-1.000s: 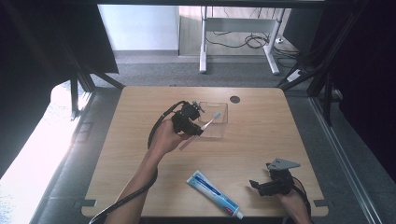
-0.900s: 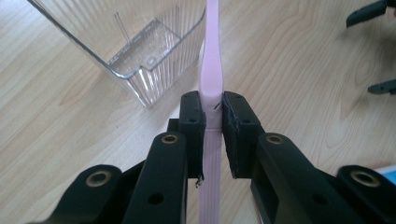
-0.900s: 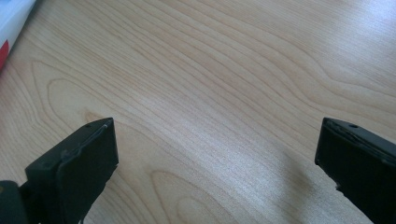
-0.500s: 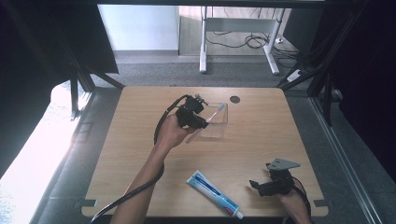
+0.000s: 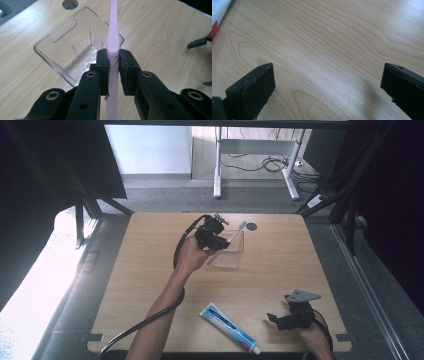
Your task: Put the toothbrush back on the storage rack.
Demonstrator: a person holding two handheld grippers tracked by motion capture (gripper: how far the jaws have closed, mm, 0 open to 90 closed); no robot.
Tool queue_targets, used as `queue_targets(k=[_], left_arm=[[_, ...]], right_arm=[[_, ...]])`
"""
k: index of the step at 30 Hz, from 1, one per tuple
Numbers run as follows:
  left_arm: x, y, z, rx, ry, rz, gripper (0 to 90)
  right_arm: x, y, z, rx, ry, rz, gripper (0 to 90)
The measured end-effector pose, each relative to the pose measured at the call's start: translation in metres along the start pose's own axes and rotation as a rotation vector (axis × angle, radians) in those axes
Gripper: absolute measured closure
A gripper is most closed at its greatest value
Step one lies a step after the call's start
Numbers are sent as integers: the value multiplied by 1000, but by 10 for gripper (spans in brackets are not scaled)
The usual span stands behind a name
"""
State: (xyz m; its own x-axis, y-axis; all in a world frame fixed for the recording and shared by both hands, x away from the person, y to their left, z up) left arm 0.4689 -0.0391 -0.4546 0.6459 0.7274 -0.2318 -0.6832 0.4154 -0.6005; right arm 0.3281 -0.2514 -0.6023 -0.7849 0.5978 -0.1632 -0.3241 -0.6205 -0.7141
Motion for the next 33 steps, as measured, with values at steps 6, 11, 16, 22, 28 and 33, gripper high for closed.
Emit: queue_targets(k=[6,11,16,22,28,33], left_arm=[[-2,-12,-3,-27,5,2,788],[-2,-21,-7,-53,13,11,788],[2,-27,-13,-77,9,21,788],[5,-35,-22,-104,2,41,788],[6,-41,-27,-132,-1,46,788],[7,-45,-33,-154,-12,50,788]], right_arm=[[0,0,0,0,-2,1,0],[1,0,-1,-1,-5,2,0],[1,0,-1,-1,-10,4,0],[0,0,-1,-1,-8,4,0],[0,0,0,-5,-8,0,0],[1,0,0,-5,-8,2,0]])
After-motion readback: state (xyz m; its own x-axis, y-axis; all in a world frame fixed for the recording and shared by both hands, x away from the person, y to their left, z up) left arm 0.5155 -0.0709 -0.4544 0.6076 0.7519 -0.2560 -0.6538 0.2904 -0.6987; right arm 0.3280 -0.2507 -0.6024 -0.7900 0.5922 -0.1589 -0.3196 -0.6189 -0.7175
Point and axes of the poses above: each handheld gripper's, and its own axes: z roughly backward along the jaws, y roughly out of its underside, x roughly to its left, the point moved 10 cm from there along -z, roughly forward along the jaws, and after that the axes turned 15 degrees about z, right-handed, at the moved point
